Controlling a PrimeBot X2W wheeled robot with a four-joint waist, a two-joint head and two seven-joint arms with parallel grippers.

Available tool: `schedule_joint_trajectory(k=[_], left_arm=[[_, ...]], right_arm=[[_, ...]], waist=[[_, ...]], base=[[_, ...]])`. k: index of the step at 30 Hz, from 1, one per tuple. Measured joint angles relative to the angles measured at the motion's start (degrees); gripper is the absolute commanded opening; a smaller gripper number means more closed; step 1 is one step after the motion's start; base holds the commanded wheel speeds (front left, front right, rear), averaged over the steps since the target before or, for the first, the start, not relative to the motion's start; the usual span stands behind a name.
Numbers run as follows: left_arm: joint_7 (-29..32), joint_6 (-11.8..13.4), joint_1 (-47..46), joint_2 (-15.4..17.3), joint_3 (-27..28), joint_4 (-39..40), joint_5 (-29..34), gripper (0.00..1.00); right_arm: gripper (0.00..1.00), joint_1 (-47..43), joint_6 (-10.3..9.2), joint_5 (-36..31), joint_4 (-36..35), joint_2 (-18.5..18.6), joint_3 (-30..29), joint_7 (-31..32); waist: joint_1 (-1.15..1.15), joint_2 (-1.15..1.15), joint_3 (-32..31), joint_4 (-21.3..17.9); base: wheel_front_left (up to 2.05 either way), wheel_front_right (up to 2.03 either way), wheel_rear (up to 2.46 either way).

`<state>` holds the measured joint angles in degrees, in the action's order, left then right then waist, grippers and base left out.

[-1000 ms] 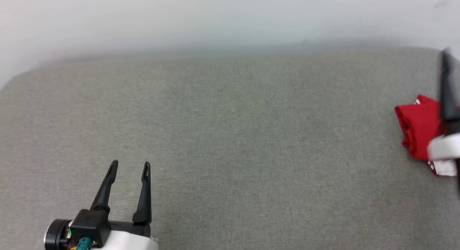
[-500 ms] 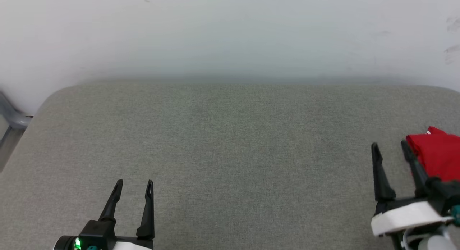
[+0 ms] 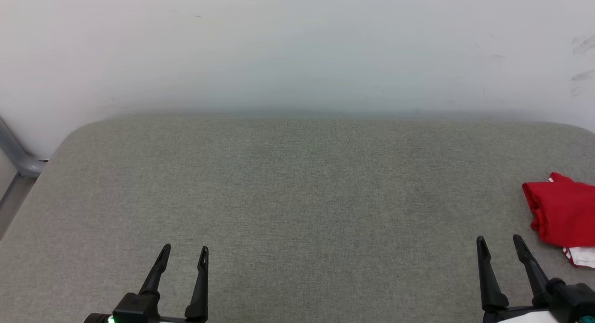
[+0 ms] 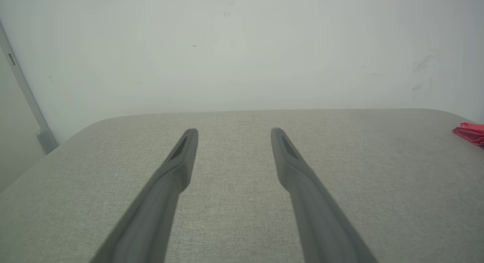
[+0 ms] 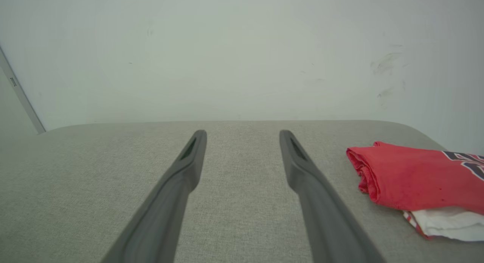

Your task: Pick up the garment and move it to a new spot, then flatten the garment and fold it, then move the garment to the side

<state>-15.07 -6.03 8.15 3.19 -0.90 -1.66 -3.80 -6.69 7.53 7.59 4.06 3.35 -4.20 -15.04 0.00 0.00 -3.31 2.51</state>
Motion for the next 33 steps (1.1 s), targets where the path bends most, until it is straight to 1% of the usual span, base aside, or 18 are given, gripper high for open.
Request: schedule_joint_trajectory(k=[12,13,20,33], left_arm=[[0.00,-0.32,0.42,-0.05,0.27,-0.47,-0.08,1.00],[0.00,-0.36,0.42,-0.07,0.37,-0.47,-0.08,0.00],[0.60,-0.35,1.72,-0.25,0.18,-4.10,-0.81,0.00],[4.24,-0.51,-0.20,-0.27,1.35,-5.68,-15.75,0.00]], right_arm=[[1.00,-2.40,-0.01,0.69,-1.68,-0.32,-0.97,0.00],[0.00,-2.40,-0.01,0.88,-1.68,-0.32,-0.92,0.00],[0.00,-2.98,0.00,1.52,1.88,-0.36,-0.75,0.53],[0.00,-1.34,0.00,15.72,3.32,-0.37,-0.90,4.11]], waist=[[0.00,0.00,-0.20,0.34],[0.00,0.00,-0.19,0.35],[0.01,0.00,-0.16,0.33],[0.01,0.00,0.23,0.03]], base=[[0.00,0.00,0.00],[0.00,0.00,0.00],[0.00,0.00,0.00],[0.00,0.00,0.00]])
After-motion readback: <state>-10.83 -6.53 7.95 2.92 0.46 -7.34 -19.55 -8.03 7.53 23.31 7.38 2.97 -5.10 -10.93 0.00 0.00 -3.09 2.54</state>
